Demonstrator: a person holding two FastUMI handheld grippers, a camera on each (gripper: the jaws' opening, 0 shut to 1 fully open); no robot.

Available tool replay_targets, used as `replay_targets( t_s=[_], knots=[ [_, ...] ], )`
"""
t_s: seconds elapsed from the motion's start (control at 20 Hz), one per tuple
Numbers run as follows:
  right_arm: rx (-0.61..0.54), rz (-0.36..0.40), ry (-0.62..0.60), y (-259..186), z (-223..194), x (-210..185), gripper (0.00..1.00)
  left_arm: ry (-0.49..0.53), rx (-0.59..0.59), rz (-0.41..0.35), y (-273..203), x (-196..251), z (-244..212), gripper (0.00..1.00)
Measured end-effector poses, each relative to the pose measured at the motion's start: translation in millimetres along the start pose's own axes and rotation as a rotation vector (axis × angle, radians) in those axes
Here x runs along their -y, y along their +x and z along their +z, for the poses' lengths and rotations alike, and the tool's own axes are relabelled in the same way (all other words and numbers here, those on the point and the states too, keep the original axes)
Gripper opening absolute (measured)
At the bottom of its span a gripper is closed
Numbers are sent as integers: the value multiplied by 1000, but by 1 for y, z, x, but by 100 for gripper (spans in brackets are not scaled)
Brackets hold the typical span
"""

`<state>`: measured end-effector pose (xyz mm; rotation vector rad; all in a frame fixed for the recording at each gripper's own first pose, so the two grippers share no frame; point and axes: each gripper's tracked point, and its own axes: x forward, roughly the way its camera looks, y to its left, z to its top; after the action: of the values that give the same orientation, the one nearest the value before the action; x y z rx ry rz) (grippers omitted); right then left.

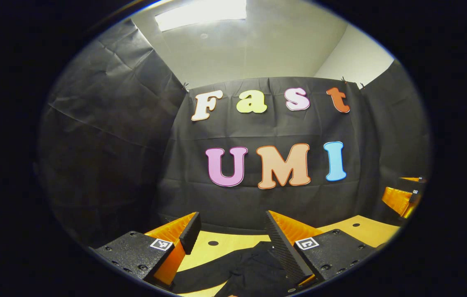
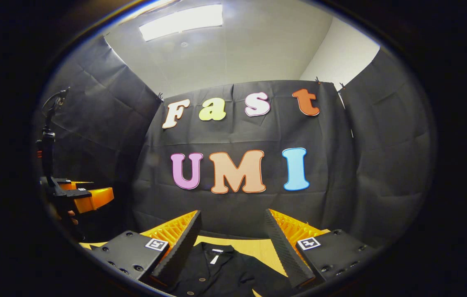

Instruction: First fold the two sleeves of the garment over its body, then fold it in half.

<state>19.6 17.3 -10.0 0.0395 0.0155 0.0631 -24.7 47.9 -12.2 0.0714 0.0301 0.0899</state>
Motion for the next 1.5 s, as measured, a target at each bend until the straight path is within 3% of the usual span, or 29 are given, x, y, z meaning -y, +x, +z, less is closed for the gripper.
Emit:
replay_targets(
  t_s=[0.8, 0.95, 1.25, 1.5],
  knots=[
    [-4, 7, -17, 4, -5, -42, 97, -12, -30, -51, 11, -19, -17, 93],
    [10, 38, -15, 7, -1, -45, 97, -38, -34, -13, 15, -24, -19, 92],
    [-40, 19, -15, 14, -18, -23, 99, -40, -49, -18, 17, -10, -24, 93],
    [-76, -26, -74, 18, -31, 24, 98, -24, -56, -14, 19, -4, -26, 92]
  ],
)
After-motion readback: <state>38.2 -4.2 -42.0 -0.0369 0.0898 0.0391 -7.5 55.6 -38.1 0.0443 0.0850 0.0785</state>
